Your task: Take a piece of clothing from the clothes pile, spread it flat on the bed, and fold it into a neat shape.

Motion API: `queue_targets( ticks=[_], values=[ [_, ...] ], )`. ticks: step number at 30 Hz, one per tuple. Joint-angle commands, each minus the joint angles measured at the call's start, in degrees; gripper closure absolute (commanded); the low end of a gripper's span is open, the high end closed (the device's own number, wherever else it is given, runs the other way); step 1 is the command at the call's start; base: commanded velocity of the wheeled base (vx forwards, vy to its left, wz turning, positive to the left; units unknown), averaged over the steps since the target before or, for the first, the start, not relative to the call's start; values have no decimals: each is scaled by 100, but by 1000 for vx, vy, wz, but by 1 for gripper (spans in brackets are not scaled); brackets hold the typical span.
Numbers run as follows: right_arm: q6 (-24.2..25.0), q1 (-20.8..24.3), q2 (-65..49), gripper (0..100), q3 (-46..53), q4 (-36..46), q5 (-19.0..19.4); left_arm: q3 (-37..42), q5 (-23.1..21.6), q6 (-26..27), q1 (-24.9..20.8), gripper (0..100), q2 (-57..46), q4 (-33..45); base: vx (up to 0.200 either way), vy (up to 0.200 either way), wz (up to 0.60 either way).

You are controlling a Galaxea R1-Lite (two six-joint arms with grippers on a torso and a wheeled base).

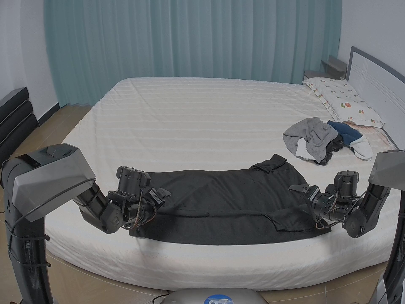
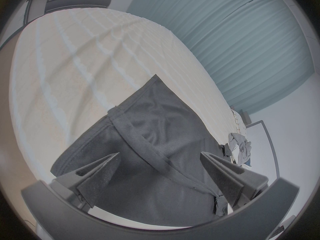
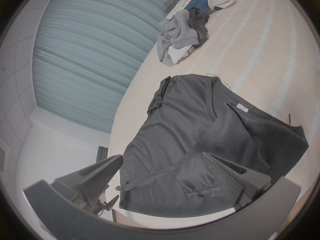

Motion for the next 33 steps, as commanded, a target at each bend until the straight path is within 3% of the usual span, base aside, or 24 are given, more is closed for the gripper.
queue_targets(
  ticks=[1,16,24,33],
  values=[
    [0,0,87,0,1,-4,3,-209,1,15,-45,0,147,96,0,0,0],
    [0,0,113,0,-43,-4,3,-1194,27,24,157,0,701,465,0,0,0],
    [0,0,157,0,-60,-4,3,-1748,634,-134,333,0,1070,404,0,0,0],
    [0,0,157,0,-34,-13,3,-1660,678,-424,473,0,1026,105,0,0,0]
  ],
)
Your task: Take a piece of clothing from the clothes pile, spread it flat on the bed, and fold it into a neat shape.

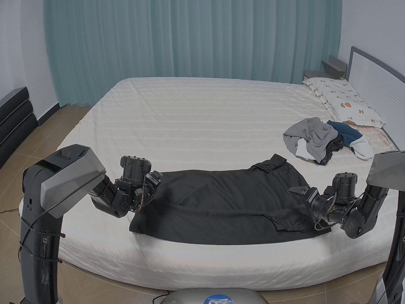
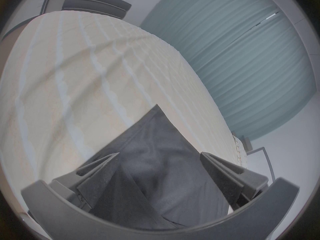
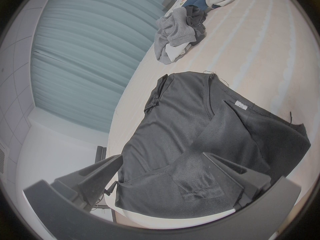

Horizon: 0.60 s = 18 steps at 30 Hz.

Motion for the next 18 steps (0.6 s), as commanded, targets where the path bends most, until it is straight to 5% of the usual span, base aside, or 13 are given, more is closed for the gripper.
queue_targets(
  ticks=[1,7,11,18],
  values=[
    [0,5,11,0,19,-4,3,133,12,-28,80,0,-15,-32,0,0,0],
    [0,-13,2,0,28,-4,3,687,-58,-28,229,0,-498,-58,0,0,0],
    [0,-48,-15,0,45,-4,3,1170,-515,69,396,0,-990,-5,0,0,0],
    [-9,-101,-59,0,80,-4,3,2067,-1605,1343,660,0,-1157,-67,0,0,0]
  ],
)
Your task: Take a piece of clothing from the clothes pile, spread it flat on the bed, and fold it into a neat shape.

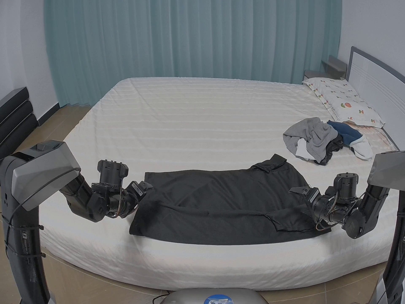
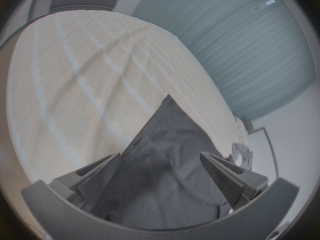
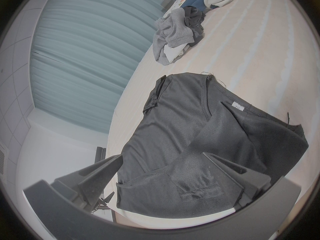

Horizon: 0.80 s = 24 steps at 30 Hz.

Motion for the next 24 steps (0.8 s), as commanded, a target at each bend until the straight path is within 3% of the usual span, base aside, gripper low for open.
queue_targets(
  ticks=[1,7,21,22,24],
  values=[
    [-9,-46,-30,0,33,-2,2,675,-494,718,203,0,-254,-36,0,0,0],
    [-18,-37,-12,0,68,-2,19,816,-529,1184,186,0,-210,-45,0,0,0],
    [-9,-20,-12,0,77,7,28,1088,-556,1237,54,0,-43,-502,0,0,0],
    [-9,-20,-12,0,68,7,28,1106,-556,1263,45,100,-43,-502,0,0,0],
    [-9,-20,-21,0,77,7,28,1220,-529,1474,54,100,-51,-484,0,0,0]
  ],
)
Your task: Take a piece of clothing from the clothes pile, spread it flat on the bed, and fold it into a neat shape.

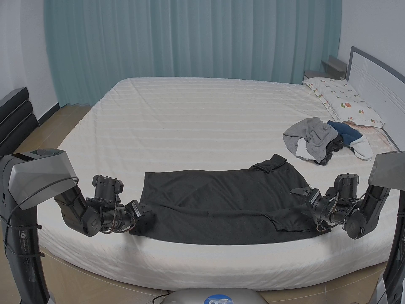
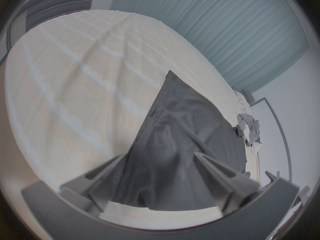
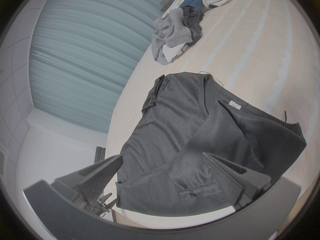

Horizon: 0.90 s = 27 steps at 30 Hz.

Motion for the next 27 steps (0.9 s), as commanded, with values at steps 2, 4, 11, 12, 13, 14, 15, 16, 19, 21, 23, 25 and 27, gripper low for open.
queue_targets(
  ticks=[2,4,11,12,13,14,15,16,19,21,23,25,27],
  values=[
    [0,-6,-9,0,9,-2,4,304,79,457,-10,100,25,22,0,0,0],
    [0,-6,-9,0,9,-2,4,409,97,606,-10,100,-36,39,0,0,0],
    [0,-6,-27,0,9,-2,4,743,475,975,-1,100,-265,48,0,0,0],
    [0,-6,-27,0,9,-2,4,787,519,1028,8,100,-282,48,0,0,0],
    [0,-6,-27,0,9,-2,4,787,519,1037,8,100,-291,48,0,0,0],
    [0,-6,-27,0,9,-2,4,814,554,1055,8,100,-318,48,0,0,0],
    [0,-6,-27,0,9,-2,4,831,554,1055,8,100,-335,48,0,0,0],
    [0,-6,-27,0,9,-11,4,840,554,1055,8,100,-335,48,0,0,0],
    [0,-15,-35,0,17,-11,4,910,554,1072,-1,100,-379,57,0,0,0],
    [0,-15,-35,0,17,-11,4,919,554,1072,-1,100,-423,145,0,0,0],
    [0,-15,-35,0,17,-2,4,910,554,1072,-1,100,-449,268,0,0,0],
    [0,-24,-35,0,17,-11,-5,875,554,1072,-10,100,-546,496,0,0,0],
    [0,-24,-53,0,17,-11,-5,858,554,1063,-10,100,-573,549,0,0,0]
  ],
)
